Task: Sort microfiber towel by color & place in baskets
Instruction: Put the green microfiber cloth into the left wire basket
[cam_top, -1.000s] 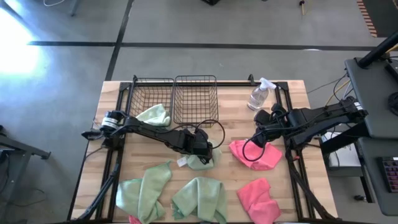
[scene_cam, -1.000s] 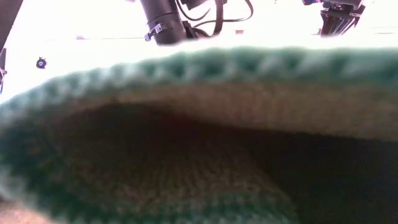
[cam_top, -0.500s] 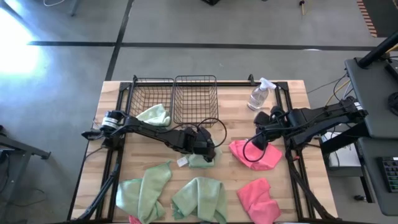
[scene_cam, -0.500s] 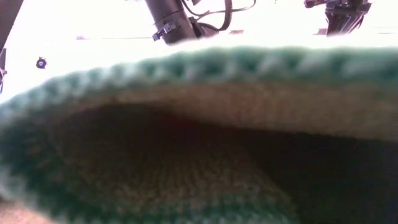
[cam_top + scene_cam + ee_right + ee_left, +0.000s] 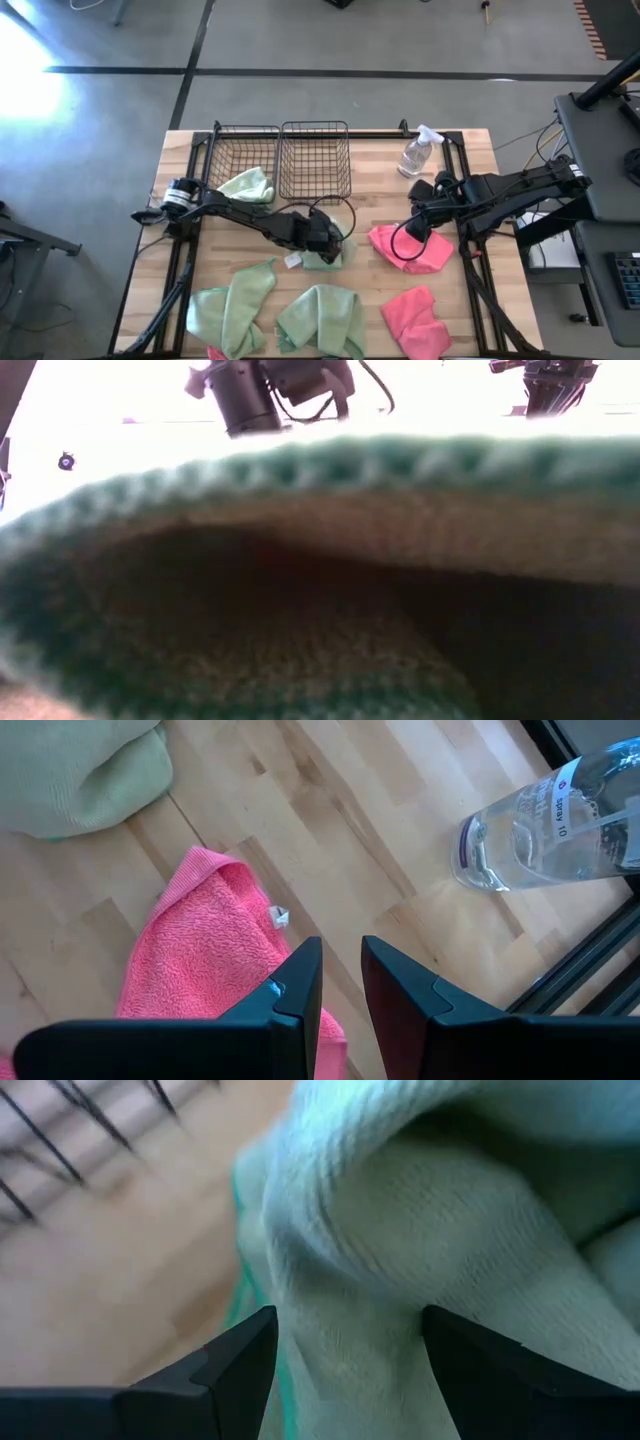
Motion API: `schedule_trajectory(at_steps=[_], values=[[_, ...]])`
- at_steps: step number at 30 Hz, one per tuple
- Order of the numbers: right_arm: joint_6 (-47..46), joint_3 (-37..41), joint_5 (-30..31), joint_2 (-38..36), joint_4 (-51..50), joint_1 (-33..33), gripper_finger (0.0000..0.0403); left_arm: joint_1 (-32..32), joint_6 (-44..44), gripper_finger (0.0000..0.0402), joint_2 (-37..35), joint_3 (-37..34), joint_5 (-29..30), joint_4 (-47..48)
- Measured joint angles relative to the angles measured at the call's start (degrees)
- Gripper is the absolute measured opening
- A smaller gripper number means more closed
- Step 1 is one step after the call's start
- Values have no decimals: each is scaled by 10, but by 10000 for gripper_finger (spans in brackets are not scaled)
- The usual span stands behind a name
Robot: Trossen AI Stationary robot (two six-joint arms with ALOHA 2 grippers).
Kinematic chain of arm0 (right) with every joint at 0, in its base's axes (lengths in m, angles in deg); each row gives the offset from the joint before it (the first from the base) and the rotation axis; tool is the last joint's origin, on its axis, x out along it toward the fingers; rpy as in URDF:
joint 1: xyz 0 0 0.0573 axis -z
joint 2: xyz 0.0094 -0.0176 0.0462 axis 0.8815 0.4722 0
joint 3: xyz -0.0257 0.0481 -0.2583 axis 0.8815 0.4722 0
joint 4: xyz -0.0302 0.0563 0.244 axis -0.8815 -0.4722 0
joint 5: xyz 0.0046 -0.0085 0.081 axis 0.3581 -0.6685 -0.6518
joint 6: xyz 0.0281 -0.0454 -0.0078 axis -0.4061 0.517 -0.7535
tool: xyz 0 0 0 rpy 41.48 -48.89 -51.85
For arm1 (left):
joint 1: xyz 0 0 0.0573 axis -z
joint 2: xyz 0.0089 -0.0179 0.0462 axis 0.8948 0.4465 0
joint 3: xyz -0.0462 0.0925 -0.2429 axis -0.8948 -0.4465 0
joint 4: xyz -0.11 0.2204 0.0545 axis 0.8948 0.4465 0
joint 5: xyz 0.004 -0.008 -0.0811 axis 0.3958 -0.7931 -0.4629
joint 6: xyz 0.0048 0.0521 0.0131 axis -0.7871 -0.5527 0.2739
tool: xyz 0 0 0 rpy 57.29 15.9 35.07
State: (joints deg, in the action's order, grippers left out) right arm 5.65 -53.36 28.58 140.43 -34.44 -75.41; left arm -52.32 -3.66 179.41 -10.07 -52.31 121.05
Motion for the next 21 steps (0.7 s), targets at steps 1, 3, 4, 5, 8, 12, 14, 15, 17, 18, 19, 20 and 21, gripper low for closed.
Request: schedule_trajectory(at_steps=[1,3,4,5,8,12,14,15,17,18,19,20,21], values=[[0,0,0,0,0,0,68,0,6,233,0,-9,-10,-13],[1,0,0,0,0,0,68,1,15,233,0,-29,-27,-49],[1,0,0,0,0,0,68,2,17,233,0,-38,-32,-63],[3,0,0,0,0,0,68,2,16,233,0,-44,-38,-77],[8,0,0,0,0,0,68,3,13,233,0,-53,-47,-110],[7,0,4,0,0,0,68,3,10,229,0,-45,-54,-101],[7,0,4,0,0,0,68,3,-1,220,0,-35,-55,-102],[7,0,4,0,0,0,68,3,-7,212,0,-30,-55,-102],[7,0,5,0,0,0,68,3,-20,190,0,-18,-55,-98],[7,0,5,0,0,0,68,3,-25,176,0,-12,-55,-96],[7,0,5,0,0,0,68,3,-30,162,0,-6,-54,-97],[7,0,5,0,0,0,68,3,-33,146,0,-1,-54,-97],[6,0,5,0,0,0,68,3,-35,131,0,3,-54,-95]])
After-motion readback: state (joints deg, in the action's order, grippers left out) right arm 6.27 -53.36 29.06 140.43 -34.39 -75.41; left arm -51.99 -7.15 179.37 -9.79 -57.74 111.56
